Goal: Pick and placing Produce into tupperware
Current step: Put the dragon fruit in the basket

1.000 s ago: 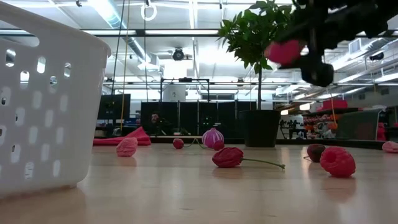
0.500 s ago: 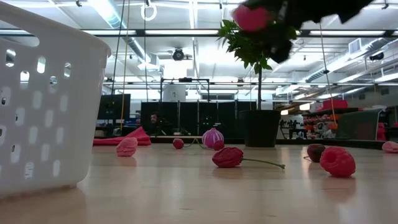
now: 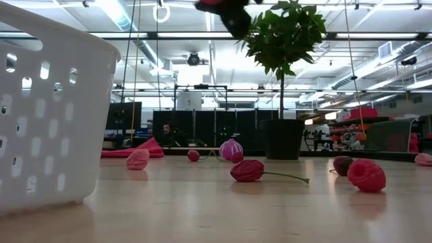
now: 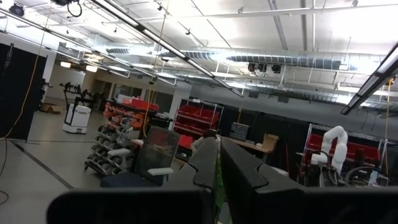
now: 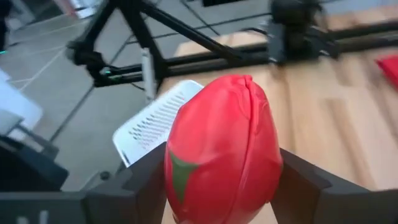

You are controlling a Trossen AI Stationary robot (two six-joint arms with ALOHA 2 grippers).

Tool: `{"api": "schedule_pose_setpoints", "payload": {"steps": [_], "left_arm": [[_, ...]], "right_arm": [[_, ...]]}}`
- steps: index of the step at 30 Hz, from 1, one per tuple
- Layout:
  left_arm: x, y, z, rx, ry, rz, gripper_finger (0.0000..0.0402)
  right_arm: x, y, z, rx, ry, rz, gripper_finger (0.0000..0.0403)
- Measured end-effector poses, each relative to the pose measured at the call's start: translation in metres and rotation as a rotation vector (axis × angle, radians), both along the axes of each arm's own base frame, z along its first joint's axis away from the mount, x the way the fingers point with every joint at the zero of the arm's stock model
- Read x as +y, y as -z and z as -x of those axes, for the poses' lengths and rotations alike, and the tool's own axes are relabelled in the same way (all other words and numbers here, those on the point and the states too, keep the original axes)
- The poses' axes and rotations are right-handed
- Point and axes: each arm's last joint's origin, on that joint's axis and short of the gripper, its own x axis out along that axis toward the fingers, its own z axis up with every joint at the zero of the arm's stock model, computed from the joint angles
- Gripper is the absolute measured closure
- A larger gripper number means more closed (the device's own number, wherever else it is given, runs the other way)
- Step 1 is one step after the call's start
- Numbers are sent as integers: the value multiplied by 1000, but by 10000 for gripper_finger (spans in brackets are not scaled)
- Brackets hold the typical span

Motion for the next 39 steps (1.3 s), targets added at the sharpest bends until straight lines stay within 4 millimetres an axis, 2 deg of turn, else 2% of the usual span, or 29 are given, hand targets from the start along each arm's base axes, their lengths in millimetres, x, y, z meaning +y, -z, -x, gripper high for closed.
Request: {"api": "schedule_pose_setpoints", "payload": {"steps": [10, 14, 22, 29, 35, 39], "left_arm": [[-1, 3, -2, 44, 0, -20, 366], [-1, 3, -2, 23, 13, 8, 368], [-1, 4, -3, 25, 20, 18, 378], [-1, 4, -3, 26, 21, 17, 370], [-1, 4, -3, 25, 21, 18, 366], [-1, 5, -3, -5, 42, 61, 372]], "right_arm": [[14, -20, -41, -80, -110, 40, 174], [22, -22, -50, -81, -167, 71, 174], [24, -29, -62, -93, -198, 101, 174], [30, -35, -80, -125, -216, 91, 174], [41, -42, -99, -151, -210, 43, 174], [56, -39, -112, -145, -215, 17, 174]]}}
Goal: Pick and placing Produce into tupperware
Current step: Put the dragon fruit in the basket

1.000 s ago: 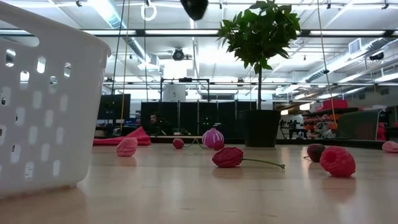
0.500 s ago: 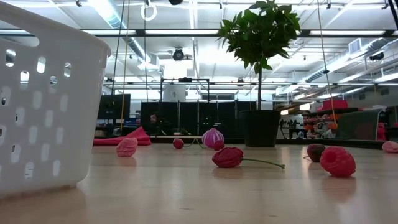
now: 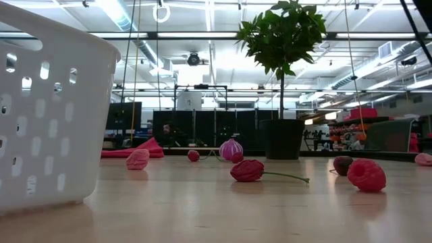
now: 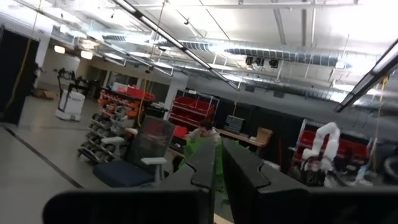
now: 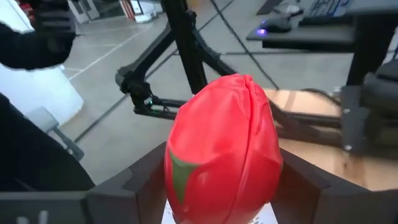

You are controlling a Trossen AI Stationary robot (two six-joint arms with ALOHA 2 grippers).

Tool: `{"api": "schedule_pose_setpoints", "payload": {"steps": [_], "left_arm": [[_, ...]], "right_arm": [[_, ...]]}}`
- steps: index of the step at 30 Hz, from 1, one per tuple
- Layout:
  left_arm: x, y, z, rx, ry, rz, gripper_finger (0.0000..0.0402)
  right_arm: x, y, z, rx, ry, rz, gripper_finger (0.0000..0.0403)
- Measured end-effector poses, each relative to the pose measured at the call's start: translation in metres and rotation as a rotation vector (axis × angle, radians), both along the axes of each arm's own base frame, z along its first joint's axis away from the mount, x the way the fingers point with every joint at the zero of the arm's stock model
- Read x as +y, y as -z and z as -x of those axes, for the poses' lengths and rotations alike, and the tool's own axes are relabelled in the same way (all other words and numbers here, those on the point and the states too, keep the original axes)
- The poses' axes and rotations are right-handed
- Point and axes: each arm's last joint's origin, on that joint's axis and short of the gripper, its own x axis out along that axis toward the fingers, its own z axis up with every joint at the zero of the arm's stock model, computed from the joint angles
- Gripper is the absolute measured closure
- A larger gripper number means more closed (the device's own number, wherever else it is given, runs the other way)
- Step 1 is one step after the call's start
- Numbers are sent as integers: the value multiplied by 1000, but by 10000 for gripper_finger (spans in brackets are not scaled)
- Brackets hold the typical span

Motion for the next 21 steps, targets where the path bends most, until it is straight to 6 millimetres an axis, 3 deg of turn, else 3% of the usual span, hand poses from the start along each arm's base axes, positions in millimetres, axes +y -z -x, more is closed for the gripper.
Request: {"api": "schedule_pose_setpoints", "payload": {"steps": [9, 21], "left_arm": [[0, 0, 0, -31, 21, 46, 371], [-2, 8, -4, 21, 44, 64, 374]], "right_arm": [[56, 33, -13, 26, 17, 86, 174], [89, 80, -19, 139, 63, 119, 174]]}}
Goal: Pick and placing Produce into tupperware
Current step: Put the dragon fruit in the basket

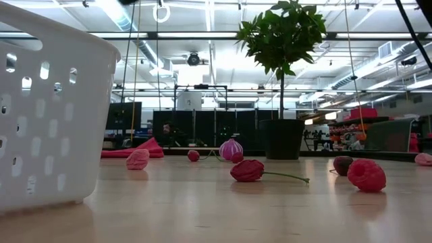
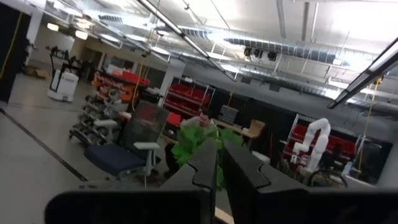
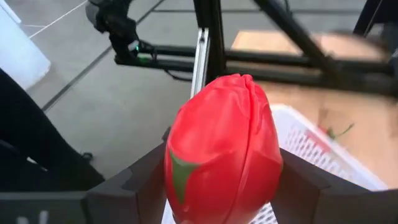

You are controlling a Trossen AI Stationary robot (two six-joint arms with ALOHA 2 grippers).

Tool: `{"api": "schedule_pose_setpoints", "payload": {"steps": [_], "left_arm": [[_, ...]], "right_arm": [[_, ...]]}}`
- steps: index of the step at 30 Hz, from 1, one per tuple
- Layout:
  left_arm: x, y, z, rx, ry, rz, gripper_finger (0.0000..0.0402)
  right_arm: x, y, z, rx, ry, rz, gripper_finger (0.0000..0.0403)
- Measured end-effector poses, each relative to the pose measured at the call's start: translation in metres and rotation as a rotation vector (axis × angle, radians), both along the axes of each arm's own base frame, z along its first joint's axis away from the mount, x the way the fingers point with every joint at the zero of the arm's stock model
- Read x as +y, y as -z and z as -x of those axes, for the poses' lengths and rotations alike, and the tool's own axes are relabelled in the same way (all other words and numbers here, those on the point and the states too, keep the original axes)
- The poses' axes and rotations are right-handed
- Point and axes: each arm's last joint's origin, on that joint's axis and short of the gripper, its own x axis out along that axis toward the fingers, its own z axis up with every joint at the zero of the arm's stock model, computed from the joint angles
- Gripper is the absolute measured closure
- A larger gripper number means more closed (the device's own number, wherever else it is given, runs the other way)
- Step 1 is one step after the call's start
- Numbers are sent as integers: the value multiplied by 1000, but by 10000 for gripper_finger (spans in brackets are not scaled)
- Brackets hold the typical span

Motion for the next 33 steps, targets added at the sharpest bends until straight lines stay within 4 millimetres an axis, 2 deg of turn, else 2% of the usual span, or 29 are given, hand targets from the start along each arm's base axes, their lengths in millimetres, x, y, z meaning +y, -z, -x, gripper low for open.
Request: {"api": "schedule_pose_setpoints", "payload": {"steps": [5, 11, 15, 19, 23, 33], "left_arm": [[-2, 7, -3, 45, 21, 25, 378], [-2, 11, -5, 70, 26, 28, 369], [-2, 11, -5, 71, 26, 27, 366], [-2, 11, -5, 71, 25, 27, 370], [-2, 11, -5, 71, 25, 27, 376], [-2, 11, -5, 72, 25, 26, 372]], "right_arm": [[6, 26, -5, 88, 30, -46, 174], [12, 40, -2, 160, 15, -22, 174], [7, 45, 1, 224, 32, 9, 174], [8, 47, 2, 214, 12, 38, 174], [8, 60, 6, 275, 8, 63, 174], [6, 61, 7, 273, -5, 102, 174]]}}
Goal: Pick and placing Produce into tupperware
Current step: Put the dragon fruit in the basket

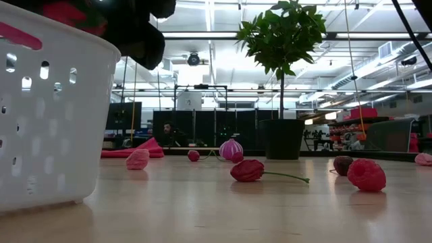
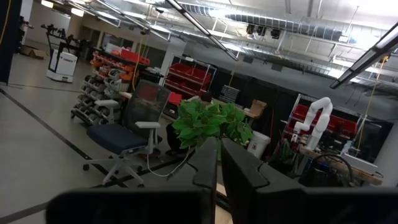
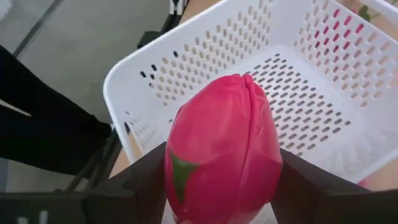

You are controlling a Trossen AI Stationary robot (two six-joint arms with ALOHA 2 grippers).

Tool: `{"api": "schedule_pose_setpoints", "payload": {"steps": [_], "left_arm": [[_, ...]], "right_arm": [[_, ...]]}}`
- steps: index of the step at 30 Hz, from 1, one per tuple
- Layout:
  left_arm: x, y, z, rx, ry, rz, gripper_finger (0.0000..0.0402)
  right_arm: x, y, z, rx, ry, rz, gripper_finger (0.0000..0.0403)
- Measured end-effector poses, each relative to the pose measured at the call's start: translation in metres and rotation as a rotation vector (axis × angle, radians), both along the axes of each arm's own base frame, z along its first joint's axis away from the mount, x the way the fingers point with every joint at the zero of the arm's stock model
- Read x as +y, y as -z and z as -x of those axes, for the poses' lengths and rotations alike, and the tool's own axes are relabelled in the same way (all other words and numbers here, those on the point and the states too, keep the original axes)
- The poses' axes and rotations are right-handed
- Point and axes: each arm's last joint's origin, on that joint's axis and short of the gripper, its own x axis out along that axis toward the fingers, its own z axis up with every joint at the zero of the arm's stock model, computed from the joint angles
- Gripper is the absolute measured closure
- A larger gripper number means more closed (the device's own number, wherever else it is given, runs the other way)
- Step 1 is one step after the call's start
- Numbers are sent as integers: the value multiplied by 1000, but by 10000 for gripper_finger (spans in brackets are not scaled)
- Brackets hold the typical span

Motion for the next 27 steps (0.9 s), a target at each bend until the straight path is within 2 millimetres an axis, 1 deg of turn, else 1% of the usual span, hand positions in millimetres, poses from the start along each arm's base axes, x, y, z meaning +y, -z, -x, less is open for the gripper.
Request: {"api": "schedule_pose_setpoints", "payload": {"steps": [8, 14, 16, 27], "left_arm": [[0, 0, 0, 0, 0, 0, 366], [0, 0, 0, 0, 0, 0, 374], [0, 0, 0, 0, 0, 0, 376], [0, 1, 0, 8, 0, -3, 366]], "right_arm": [[-2, 3, 3, 40, -2, 17, 174], [-5, 3, 1, 28, -4, 40, 174], [-6, 6, -1, 21, 0, 36, 174], [-4, 6, -4, -14, -34, 26, 174]]}}
